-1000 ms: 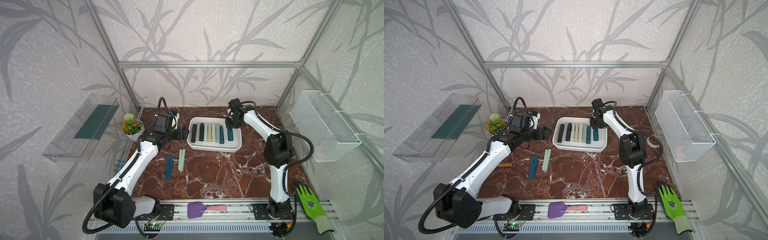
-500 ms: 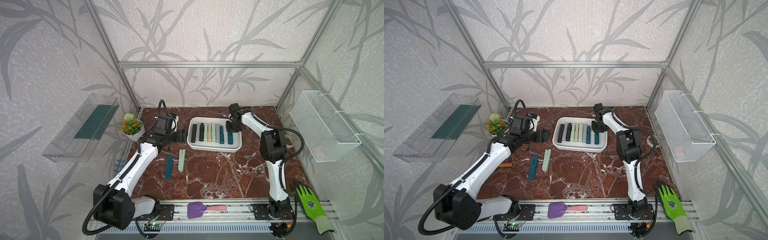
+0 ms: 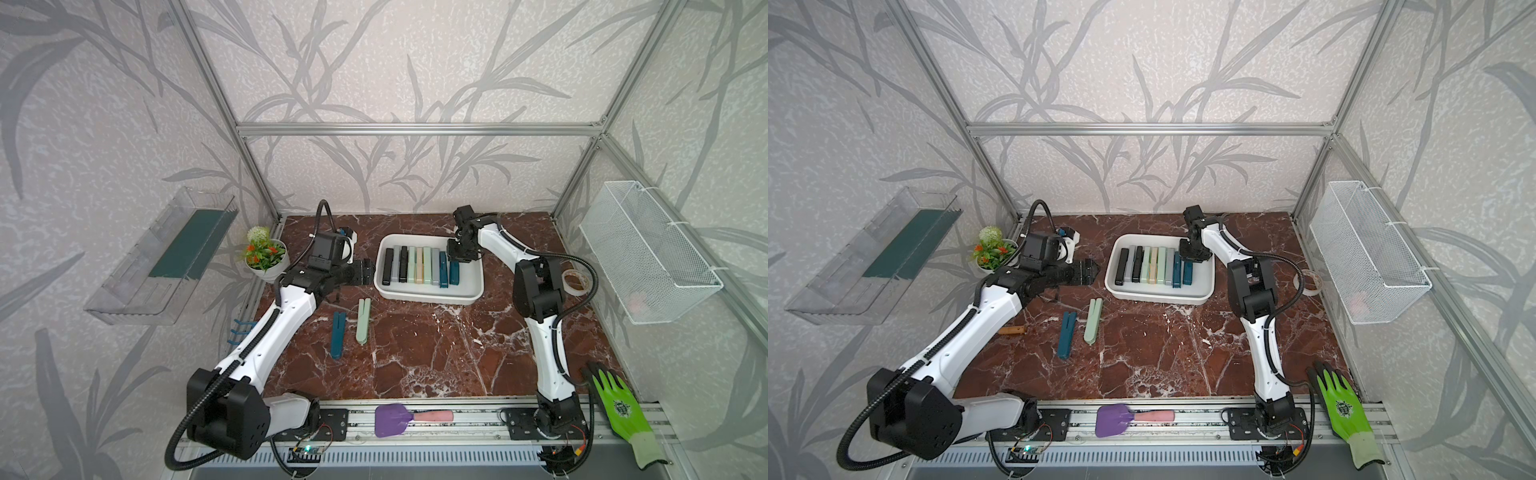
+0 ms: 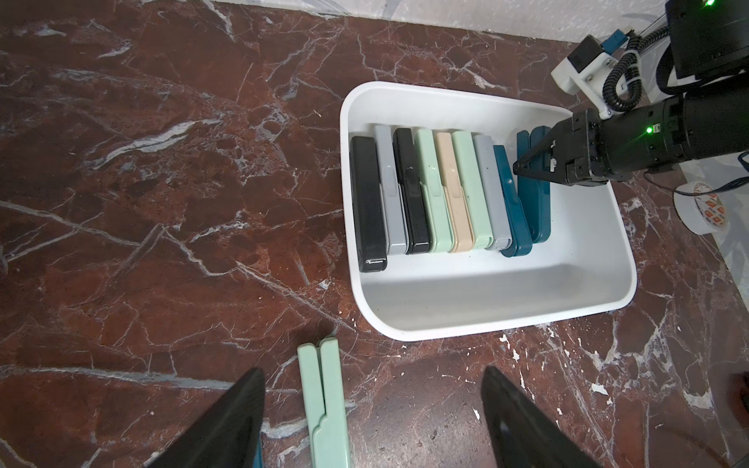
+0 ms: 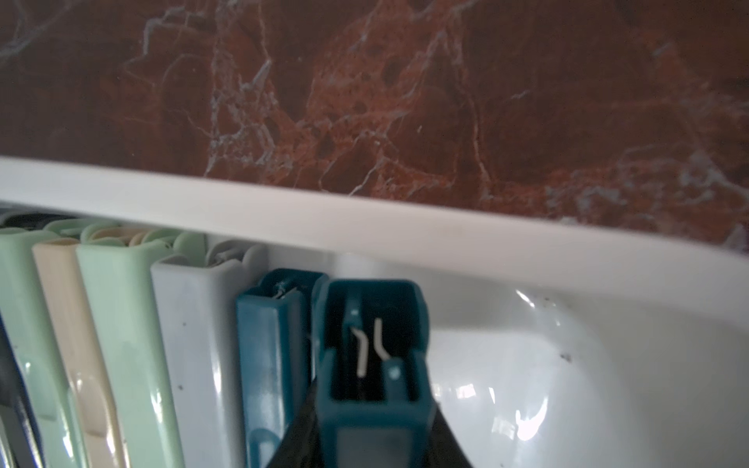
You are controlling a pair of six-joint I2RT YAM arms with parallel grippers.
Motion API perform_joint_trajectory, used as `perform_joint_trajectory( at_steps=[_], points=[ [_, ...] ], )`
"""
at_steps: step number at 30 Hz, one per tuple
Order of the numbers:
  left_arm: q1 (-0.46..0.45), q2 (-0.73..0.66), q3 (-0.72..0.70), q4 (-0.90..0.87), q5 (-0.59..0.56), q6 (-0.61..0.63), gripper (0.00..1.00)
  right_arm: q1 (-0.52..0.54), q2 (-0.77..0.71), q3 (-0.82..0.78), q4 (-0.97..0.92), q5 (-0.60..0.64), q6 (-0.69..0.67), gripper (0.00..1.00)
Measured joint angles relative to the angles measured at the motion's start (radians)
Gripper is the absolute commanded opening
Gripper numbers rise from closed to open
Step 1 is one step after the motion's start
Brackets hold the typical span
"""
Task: Put the pruning pliers into the storage box
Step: Place the pruning pliers in the storage box.
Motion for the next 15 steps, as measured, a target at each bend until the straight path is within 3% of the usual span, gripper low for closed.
perform_joint_trajectory(
  at_steps=[8, 15],
  points=[
    [0.002, 0.000, 0.000, 0.000, 0.017, 0.000, 0.82, -0.001, 0.029, 0.029, -0.003, -0.009, 0.011, 0.28],
    [0.002, 0.000, -0.001, 0.000, 0.026, 0.002, 0.82, -0.001, 0.051, 0.045, -0.004, -0.013, 0.013, 0.40]
  ],
)
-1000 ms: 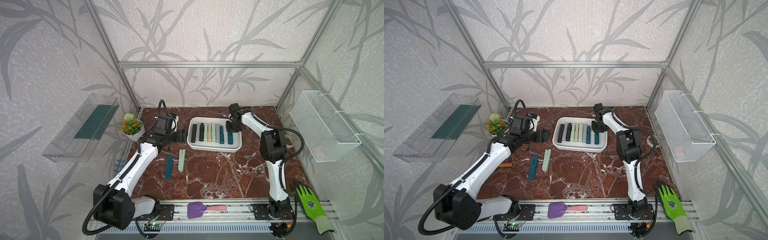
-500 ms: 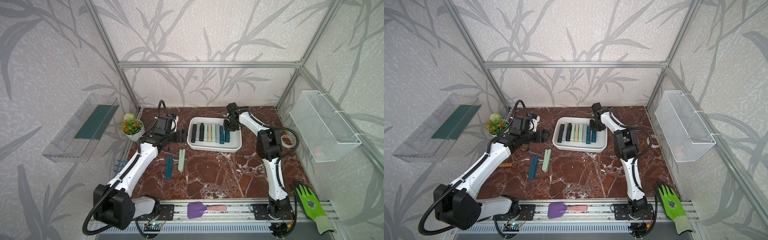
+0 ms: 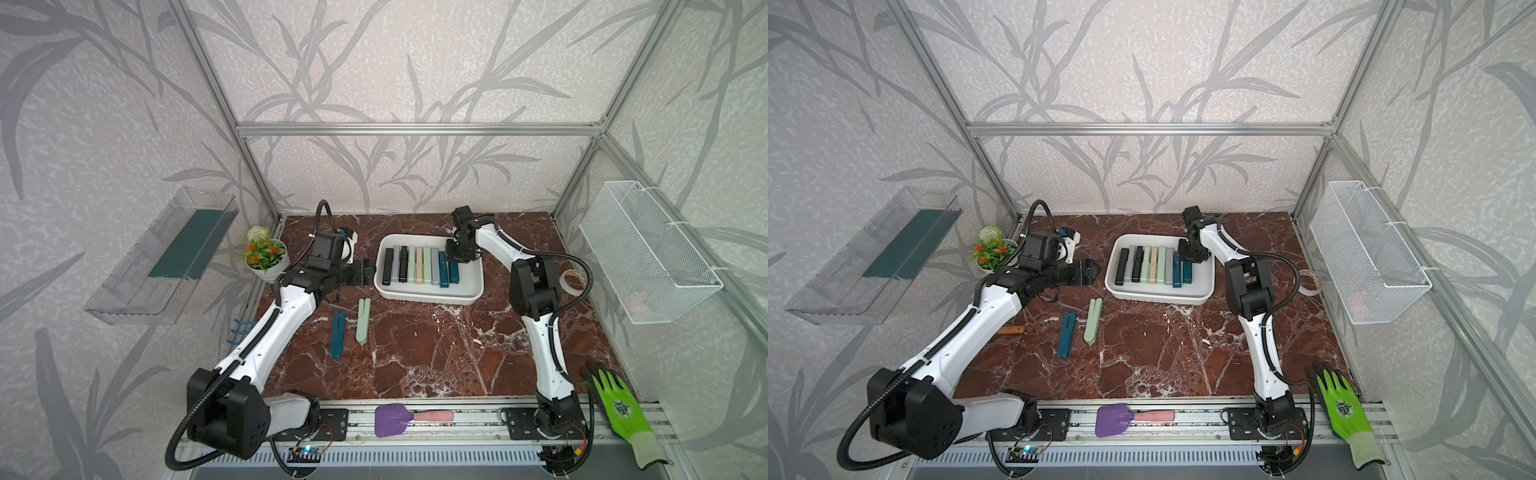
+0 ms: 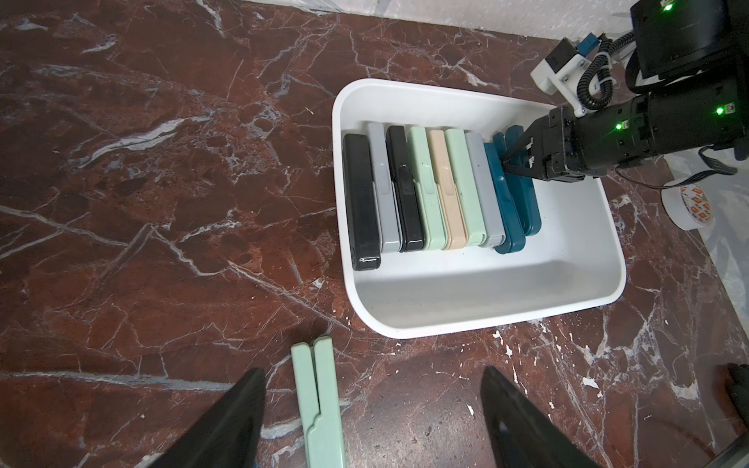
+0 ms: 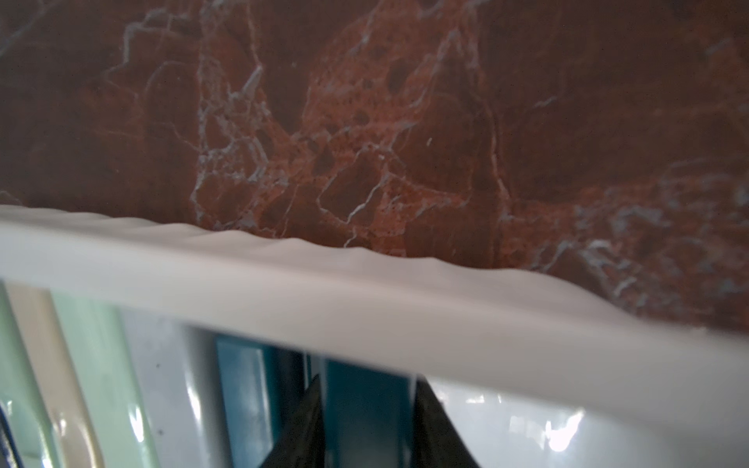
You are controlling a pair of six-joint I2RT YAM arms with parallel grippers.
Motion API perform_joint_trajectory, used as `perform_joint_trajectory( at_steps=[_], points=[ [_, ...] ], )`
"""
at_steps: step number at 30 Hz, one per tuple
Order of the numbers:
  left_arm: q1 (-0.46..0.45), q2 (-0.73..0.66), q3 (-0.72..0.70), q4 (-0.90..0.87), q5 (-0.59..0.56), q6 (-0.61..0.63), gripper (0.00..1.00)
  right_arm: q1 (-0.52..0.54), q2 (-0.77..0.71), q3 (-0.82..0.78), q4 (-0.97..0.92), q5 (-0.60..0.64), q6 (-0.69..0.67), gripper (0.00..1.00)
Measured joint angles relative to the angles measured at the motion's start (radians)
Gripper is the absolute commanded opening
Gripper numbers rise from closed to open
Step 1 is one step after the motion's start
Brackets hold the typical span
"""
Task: Put the pruning pliers into the storage box
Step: Place the pruning pliers in the storage box.
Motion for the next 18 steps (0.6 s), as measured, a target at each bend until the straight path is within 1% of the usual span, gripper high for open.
perform_joint_trajectory(
  at_steps=[4, 18],
  points=[
    [0.000, 0.000, 0.000, 0.000, 0.010, 0.003, 0.82, 0.000, 0.010, 0.007, -0.002, 0.002, 0.002, 0.45],
    [0.000, 0.000, 0.000, 0.000, 0.022, 0.003, 0.82, 0.000, -0.002, 0.034, -0.030, 0.000, 0.000, 0.46]
  ],
)
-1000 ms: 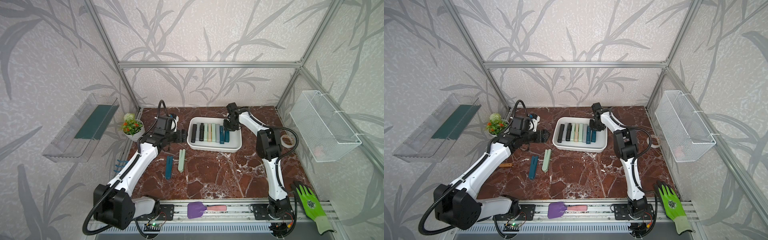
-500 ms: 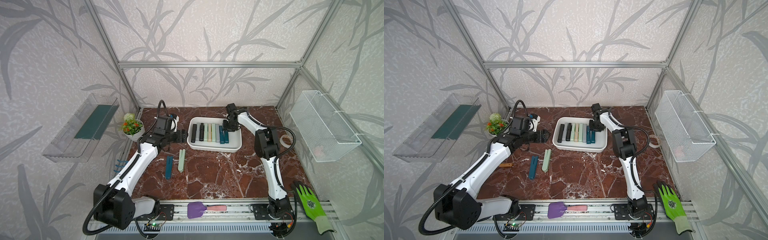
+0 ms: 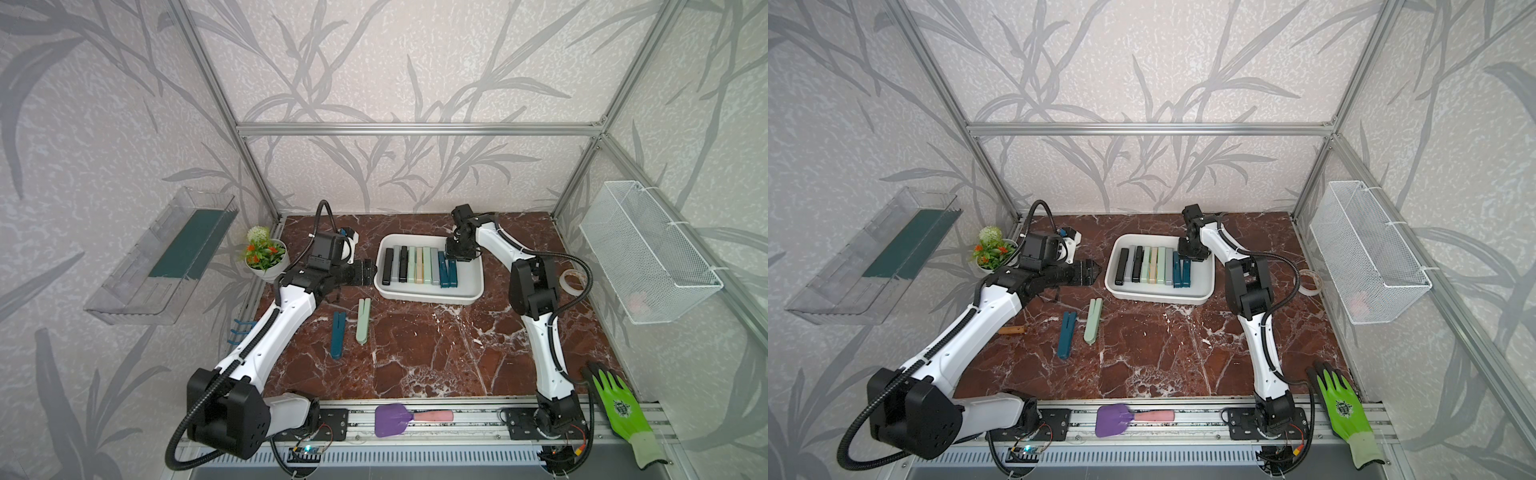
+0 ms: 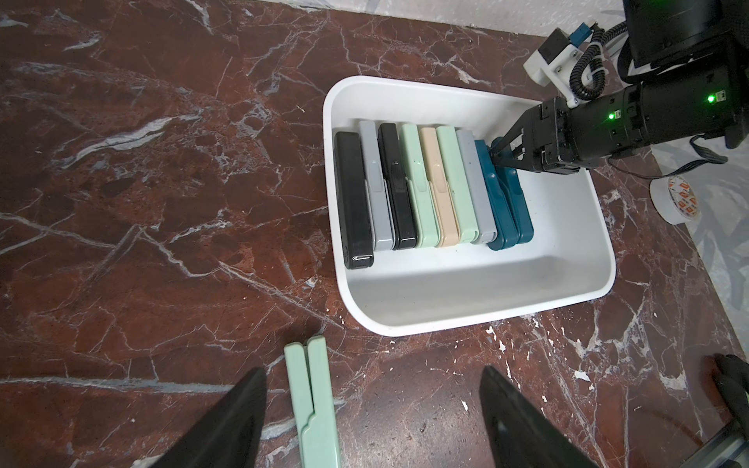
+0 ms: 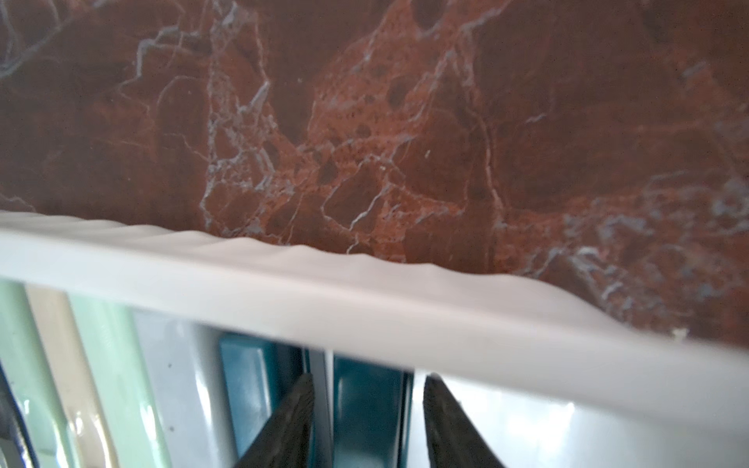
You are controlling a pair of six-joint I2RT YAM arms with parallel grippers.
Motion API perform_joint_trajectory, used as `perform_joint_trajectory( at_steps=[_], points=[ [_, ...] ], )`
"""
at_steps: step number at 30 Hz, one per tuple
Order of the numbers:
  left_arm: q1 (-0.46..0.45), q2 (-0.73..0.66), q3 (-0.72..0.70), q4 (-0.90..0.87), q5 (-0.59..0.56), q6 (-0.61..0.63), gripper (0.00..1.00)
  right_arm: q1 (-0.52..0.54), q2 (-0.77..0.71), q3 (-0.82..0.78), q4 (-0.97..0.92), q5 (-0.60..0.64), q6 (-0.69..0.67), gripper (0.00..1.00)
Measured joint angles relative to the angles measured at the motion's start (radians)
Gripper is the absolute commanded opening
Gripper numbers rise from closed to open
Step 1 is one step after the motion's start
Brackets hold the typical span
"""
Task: Put the pruning pliers into the storage box
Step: Place the pruning pliers in the storage box.
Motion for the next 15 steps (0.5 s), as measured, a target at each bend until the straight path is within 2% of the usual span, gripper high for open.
perform_joint_trajectory(
  at_steps=[6, 15],
  points=[
    [0.000, 0.000, 0.000, 0.000, 0.007, 0.000, 0.81, 0.000, -0.108, -0.059, -0.007, -0.011, -0.022, 0.43],
    [0.000, 0.001, 0.000, 0.002, 0.015, 0.000, 0.81, -0.002, -0.393, -0.328, 0.009, 0.027, -0.056, 0.33]
  ],
)
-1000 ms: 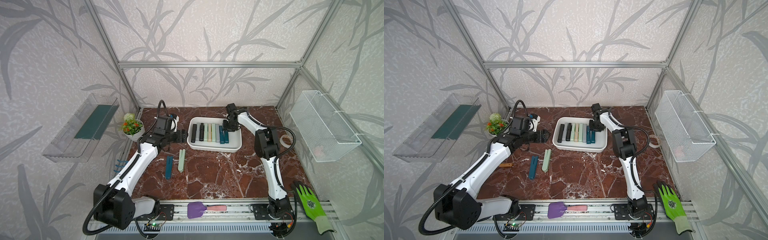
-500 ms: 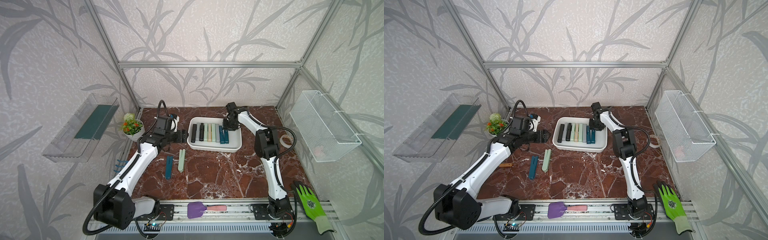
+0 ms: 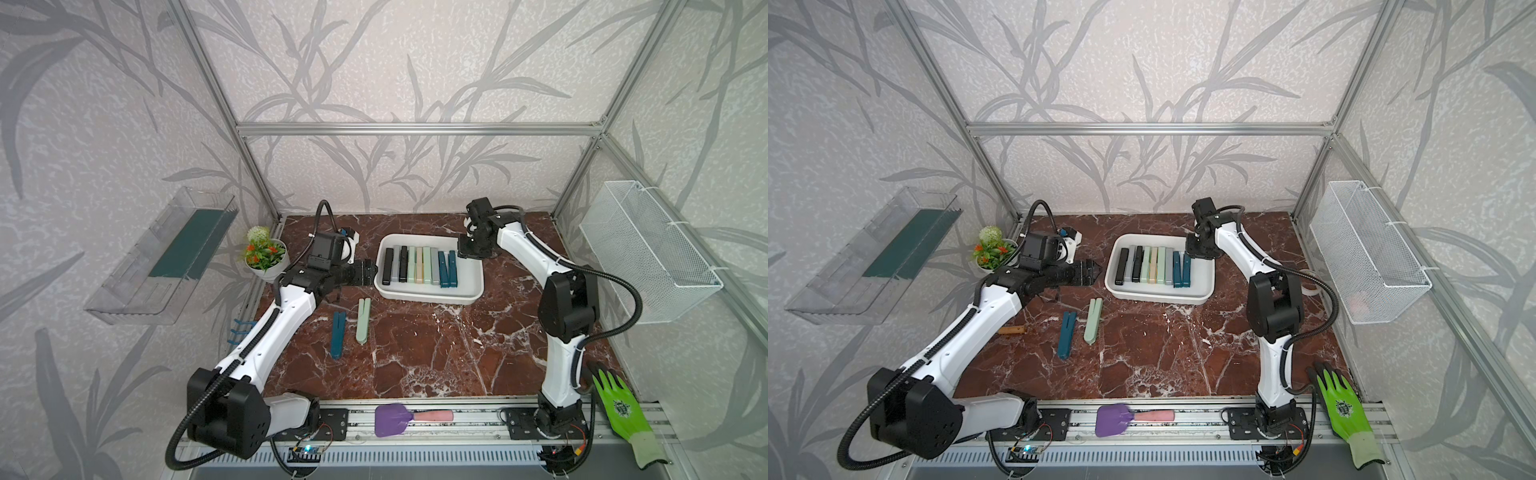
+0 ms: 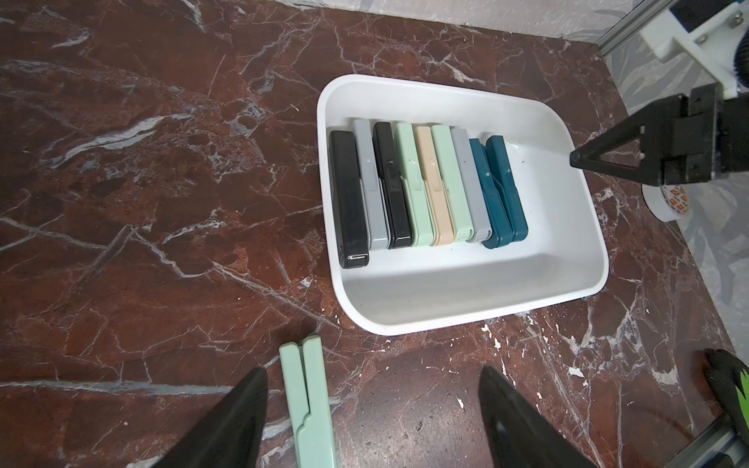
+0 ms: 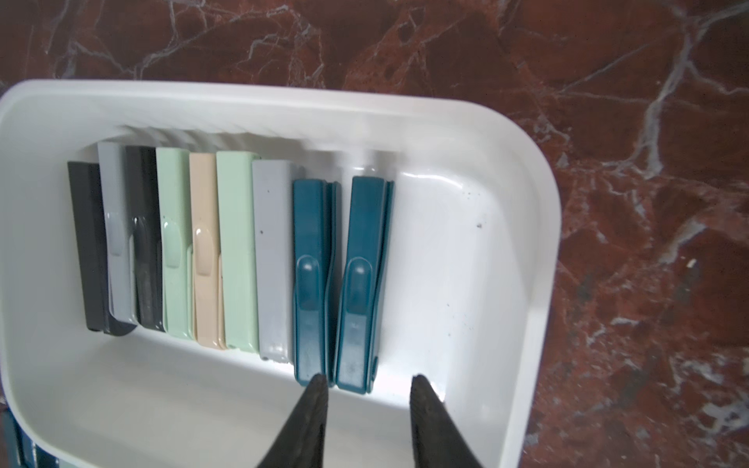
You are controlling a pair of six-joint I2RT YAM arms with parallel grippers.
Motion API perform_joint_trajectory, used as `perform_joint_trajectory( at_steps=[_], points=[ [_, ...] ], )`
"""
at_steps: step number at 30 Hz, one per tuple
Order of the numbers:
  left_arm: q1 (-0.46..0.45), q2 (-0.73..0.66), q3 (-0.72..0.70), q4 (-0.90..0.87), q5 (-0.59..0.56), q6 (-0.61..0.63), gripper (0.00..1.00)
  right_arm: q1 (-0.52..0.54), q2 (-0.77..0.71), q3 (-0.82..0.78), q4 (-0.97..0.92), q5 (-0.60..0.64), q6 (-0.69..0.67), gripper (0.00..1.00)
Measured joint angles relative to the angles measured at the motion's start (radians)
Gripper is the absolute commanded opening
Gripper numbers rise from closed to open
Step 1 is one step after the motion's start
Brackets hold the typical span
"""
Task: Put the pruning pliers into the storage box
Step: Place the pruning pliers in the storage box.
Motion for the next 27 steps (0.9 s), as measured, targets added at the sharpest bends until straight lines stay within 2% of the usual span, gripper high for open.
perform_joint_trajectory(
  at_steps=[8, 27],
  points=[
    [0.000, 0.001, 0.000, 0.005, 0.007, 0.000, 0.80, 0.000, -0.009, -0.153, 0.007, 0.025, -0.019, 0.29],
    [0.000, 0.001, 0.000, 0.006, 0.006, 0.002, 0.80, 0.029, 0.106, -0.103, 0.066, 0.042, -0.015, 0.28]
  ],
)
